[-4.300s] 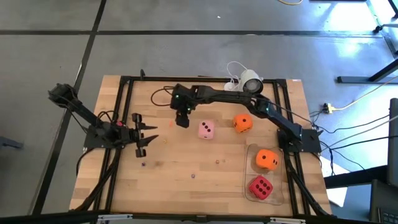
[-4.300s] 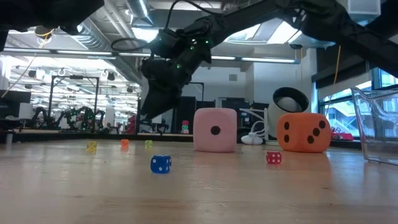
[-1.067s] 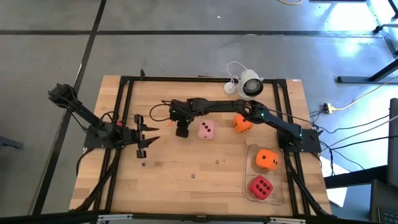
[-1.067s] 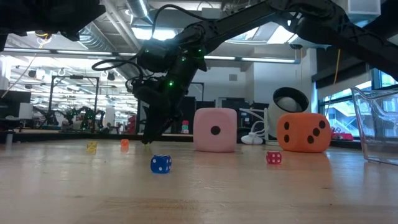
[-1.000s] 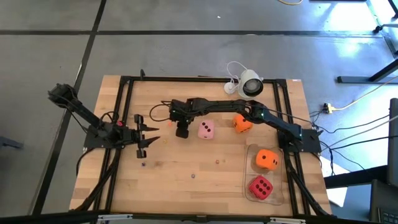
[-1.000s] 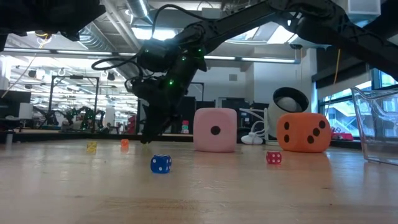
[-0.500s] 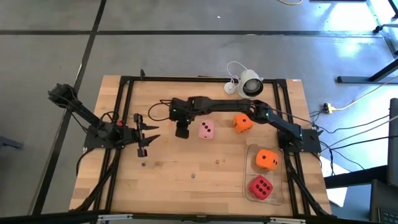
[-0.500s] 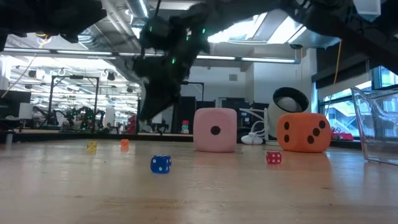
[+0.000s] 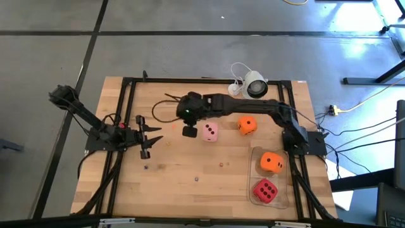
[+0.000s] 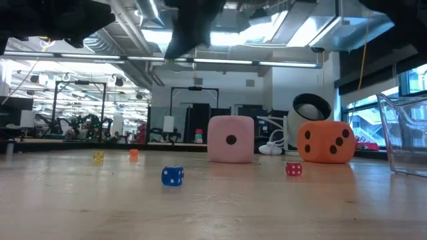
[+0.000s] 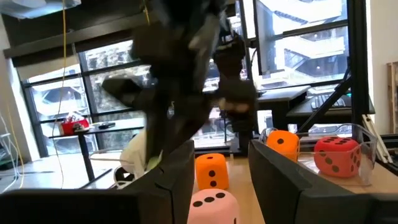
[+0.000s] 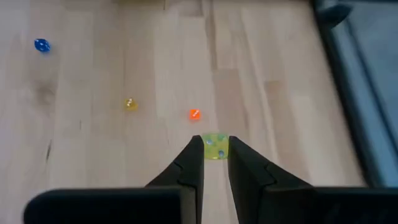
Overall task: Pick & Place Dice
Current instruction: Put the small green die into the transparent container
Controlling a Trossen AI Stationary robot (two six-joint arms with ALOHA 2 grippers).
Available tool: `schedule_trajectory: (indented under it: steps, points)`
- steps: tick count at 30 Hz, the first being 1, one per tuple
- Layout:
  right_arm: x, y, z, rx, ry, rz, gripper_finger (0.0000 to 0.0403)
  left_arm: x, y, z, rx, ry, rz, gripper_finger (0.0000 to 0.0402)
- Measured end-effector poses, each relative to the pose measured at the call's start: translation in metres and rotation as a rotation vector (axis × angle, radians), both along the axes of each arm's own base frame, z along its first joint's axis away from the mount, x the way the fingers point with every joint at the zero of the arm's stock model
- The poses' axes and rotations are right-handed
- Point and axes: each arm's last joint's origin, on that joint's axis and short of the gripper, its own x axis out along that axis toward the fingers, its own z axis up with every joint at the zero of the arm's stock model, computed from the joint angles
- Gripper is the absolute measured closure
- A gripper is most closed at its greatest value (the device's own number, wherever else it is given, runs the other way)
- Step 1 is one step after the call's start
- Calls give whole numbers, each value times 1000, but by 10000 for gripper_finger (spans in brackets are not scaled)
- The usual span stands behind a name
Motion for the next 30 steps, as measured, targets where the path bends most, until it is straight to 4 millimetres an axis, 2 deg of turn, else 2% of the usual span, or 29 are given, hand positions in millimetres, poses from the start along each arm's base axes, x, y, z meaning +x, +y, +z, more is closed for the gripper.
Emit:
schedule_trajectory:
  steps: [8,14,18,21,25,30]
  points:
    - [-49,53,39,-240,57,-157,352,0,0,0,-15,-2,-5,258]
    - [-97,95,60,-399,53,-326,352,0,0,0,-36,-8,-11,258]
    - [-130,121,72,-427,-47,-440,353,0,0,0,-48,-13,-19,258]
    - [-151,139,75,-406,-81,-392,353,0,0,0,-58,-16,-22,258]
    - [-181,139,70,-329,-59,-391,353,0,0,1,-80,-28,-36,258]
    - [-231,116,67,-174,-66,-455,353,0,0,1,-120,-39,-47,258]
